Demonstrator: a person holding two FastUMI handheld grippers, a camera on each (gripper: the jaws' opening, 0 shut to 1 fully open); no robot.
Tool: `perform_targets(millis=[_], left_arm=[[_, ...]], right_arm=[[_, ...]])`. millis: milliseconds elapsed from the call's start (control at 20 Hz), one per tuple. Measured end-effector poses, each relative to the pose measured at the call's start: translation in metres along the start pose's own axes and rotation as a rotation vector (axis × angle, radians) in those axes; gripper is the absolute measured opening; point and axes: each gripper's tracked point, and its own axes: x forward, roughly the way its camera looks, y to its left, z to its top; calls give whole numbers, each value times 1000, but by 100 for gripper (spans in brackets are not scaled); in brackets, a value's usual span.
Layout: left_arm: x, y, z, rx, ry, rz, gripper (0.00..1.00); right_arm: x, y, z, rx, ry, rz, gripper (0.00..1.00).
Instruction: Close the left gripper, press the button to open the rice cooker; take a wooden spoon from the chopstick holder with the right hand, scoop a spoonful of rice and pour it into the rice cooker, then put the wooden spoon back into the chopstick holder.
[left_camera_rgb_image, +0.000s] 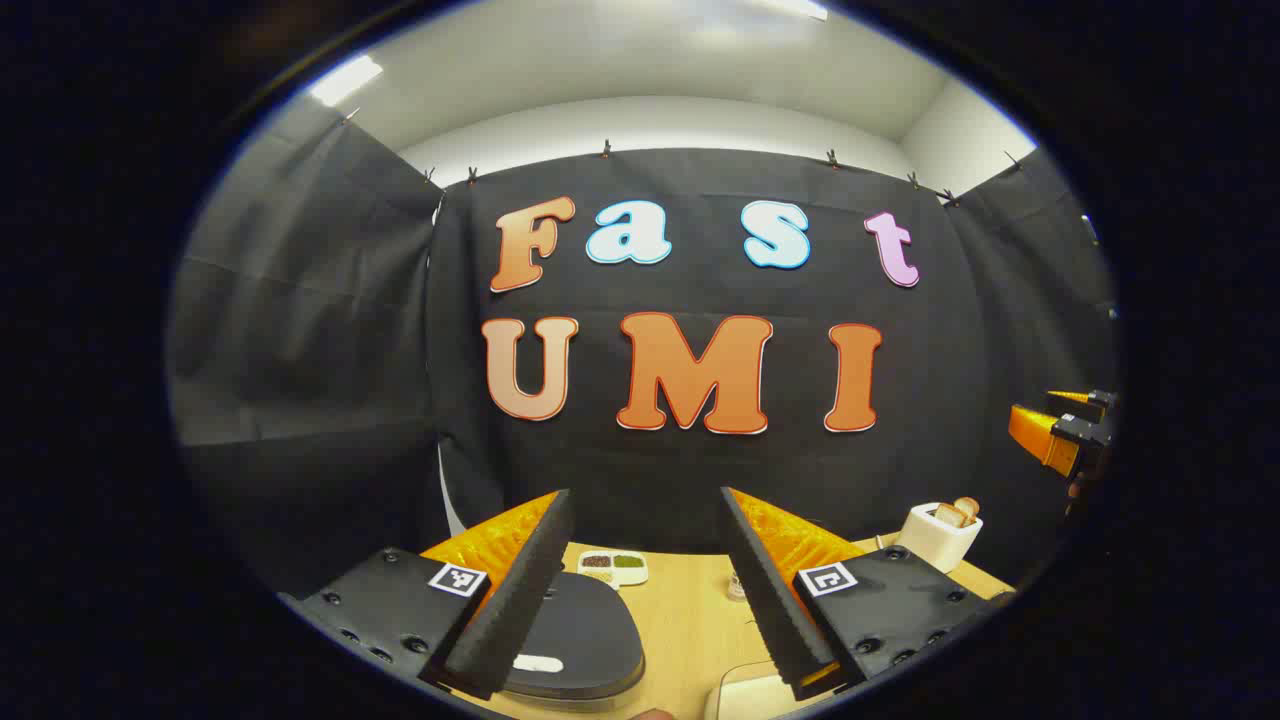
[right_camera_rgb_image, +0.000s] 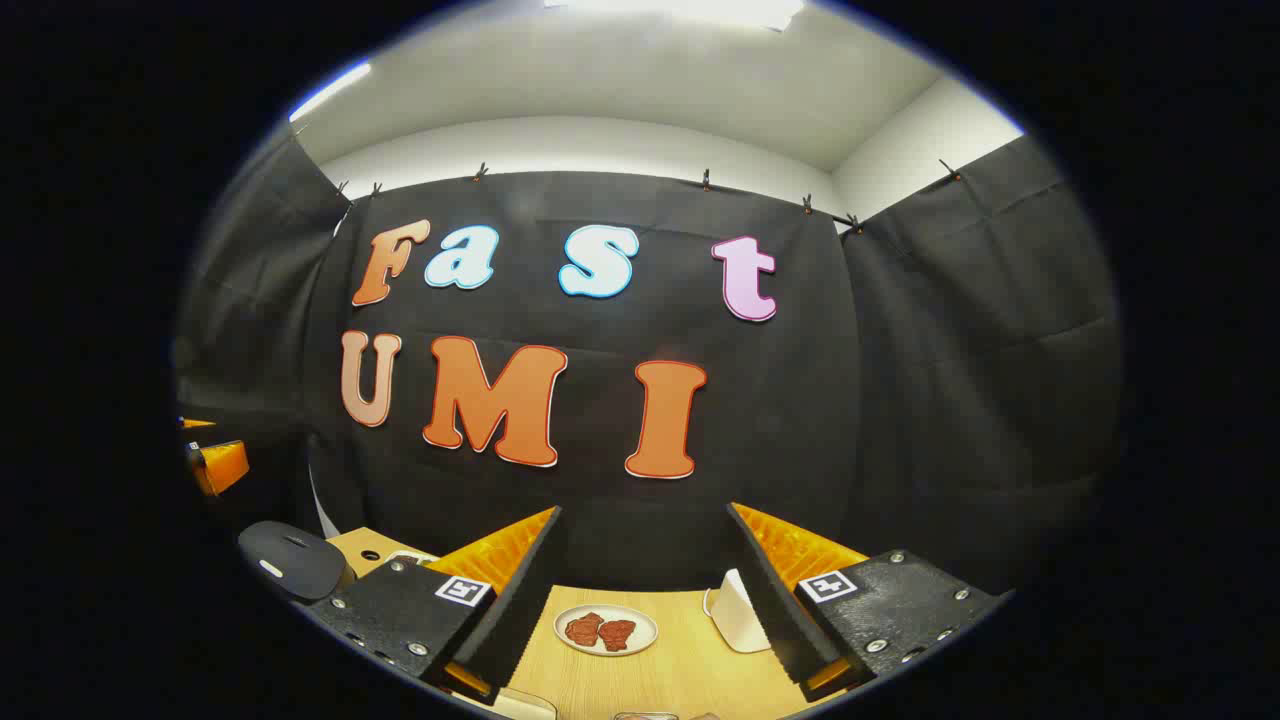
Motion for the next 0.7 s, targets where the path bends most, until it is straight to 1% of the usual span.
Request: perform_targets(millis=[150,200,250,300,400,500,550,700], left_arm=[[1,-11,3,18,-1,7,98],[2,-16,1,21,1,9,98],[2,-22,0,20,3,5,98],[3,-28,-2,21,8,1,98],[5,-33,-7,44,26,8,97],[7,-42,-5,60,25,-3,96],[7,-45,-2,68,22,-9,97],[7,-49,2,100,2,-18,97]], right_arm=[[2,-7,-6,2,5,14,100],[1,-9,-11,2,14,19,96],[-1,-11,-15,3,21,23,96],[-2,-14,-18,1,25,25,100],[-4,-19,-24,2,36,24,100],[-5,-22,-27,6,44,21,100],[-4,-25,-28,8,45,17,96],[-4,-33,-31,21,55,2,96]])
